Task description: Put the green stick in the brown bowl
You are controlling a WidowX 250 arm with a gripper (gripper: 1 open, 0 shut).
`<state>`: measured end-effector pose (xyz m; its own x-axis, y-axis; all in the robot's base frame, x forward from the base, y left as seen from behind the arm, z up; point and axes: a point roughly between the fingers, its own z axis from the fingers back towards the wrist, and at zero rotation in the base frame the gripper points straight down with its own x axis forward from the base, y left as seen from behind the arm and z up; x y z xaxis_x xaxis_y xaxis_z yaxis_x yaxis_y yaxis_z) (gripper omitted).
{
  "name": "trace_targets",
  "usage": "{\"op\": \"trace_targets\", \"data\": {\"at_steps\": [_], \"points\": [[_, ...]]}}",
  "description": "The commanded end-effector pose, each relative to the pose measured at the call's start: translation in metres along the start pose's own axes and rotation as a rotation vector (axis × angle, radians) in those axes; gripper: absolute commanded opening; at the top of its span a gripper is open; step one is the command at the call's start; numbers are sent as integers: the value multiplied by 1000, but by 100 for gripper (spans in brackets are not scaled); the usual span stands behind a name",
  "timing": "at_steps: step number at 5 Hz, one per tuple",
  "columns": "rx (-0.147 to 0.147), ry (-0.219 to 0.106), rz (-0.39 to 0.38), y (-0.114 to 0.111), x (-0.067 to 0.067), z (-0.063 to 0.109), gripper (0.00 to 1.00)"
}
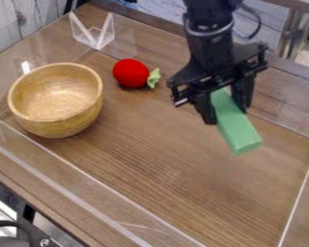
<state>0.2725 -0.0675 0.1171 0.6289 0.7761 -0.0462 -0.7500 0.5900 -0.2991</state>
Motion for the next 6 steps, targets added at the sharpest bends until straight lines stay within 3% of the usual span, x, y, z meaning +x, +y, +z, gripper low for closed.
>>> {"op": "trace_targets", "data": {"at_steps": [1, 2, 3, 4, 6], "points": [[-58, -69, 2, -11, 14, 30, 0], [-65, -111, 15, -10, 21, 47, 0], [-75, -173, 52, 7, 34, 62, 0], [-63, -235, 105, 39, 50, 69, 0], [-46, -314, 184, 100, 96, 88, 0]]}}
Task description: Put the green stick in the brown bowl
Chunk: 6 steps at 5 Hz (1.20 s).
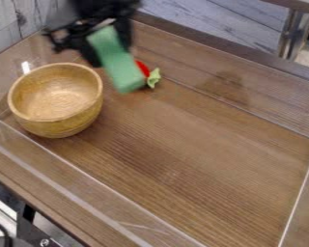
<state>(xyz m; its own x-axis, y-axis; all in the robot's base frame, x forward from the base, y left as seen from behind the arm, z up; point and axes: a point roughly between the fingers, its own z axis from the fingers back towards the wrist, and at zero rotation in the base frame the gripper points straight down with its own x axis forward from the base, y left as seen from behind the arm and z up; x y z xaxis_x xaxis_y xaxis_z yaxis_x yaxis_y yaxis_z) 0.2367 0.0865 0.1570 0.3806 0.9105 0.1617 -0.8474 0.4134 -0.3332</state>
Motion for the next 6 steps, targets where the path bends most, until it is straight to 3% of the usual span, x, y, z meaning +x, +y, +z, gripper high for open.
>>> {"op": "trace_targets", "data": {"at_steps": [1, 2, 4, 6], "points": [[-10, -69, 26, 27, 23, 4, 0], [14, -118, 59, 52, 35, -6, 0], [35, -121, -8, 66, 42, -25, 0], [42, -124, -64, 59, 52, -29, 0]]}}
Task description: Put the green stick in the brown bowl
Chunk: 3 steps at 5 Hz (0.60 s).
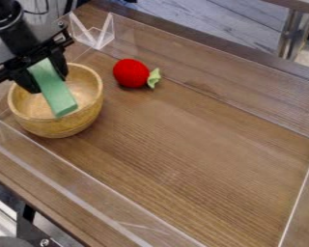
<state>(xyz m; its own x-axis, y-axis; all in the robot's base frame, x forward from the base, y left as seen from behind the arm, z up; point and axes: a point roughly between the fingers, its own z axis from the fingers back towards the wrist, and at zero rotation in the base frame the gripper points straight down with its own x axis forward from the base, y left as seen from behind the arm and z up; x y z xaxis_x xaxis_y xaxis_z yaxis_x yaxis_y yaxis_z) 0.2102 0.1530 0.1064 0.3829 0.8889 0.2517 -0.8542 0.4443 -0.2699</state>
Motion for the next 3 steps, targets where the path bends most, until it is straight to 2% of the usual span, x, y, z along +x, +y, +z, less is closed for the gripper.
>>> {"op": "trace_targets", "data": {"at_steps": [1, 2, 3], "points": [[-20, -41, -67, -9, 15, -3, 0], [-26, -39, -114, -11, 18, -11, 0], [-7, -57, -78, -17, 14, -9, 0]]}}
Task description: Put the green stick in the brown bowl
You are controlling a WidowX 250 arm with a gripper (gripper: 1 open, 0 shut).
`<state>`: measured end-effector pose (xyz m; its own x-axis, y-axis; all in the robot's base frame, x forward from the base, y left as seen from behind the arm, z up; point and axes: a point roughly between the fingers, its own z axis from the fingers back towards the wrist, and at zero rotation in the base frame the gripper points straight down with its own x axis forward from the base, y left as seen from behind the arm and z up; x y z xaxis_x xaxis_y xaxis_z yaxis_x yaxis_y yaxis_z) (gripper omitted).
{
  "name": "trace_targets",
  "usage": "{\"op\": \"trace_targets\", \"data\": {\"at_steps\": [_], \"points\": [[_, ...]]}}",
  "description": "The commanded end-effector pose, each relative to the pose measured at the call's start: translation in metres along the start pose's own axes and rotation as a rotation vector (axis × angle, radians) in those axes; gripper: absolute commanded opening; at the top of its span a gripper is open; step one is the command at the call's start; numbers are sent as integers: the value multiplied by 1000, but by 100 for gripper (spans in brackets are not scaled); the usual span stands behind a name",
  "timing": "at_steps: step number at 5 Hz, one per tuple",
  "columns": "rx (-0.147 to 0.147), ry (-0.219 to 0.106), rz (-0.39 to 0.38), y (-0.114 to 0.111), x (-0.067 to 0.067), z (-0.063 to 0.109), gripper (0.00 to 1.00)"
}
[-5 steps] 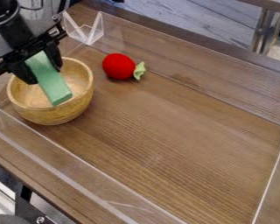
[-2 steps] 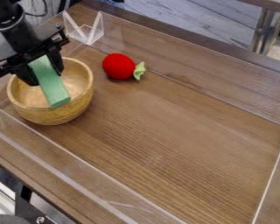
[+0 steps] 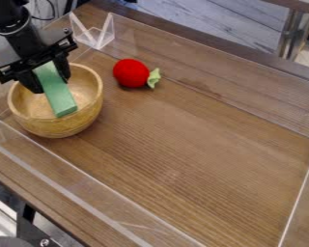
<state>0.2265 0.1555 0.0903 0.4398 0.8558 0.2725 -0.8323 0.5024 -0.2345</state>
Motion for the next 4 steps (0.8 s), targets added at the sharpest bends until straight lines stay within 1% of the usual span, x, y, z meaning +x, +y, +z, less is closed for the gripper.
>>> {"op": "trace_targets", "data": {"at_steps": [1, 2, 3, 4], "points": [[-5, -70, 27, -13, 6, 14, 100], [-8, -66, -12, -12, 2, 9, 0], [-7, -62, -47, -10, -1, 4, 0], [-1, -75, -91, -19, -11, -3, 0]]}}
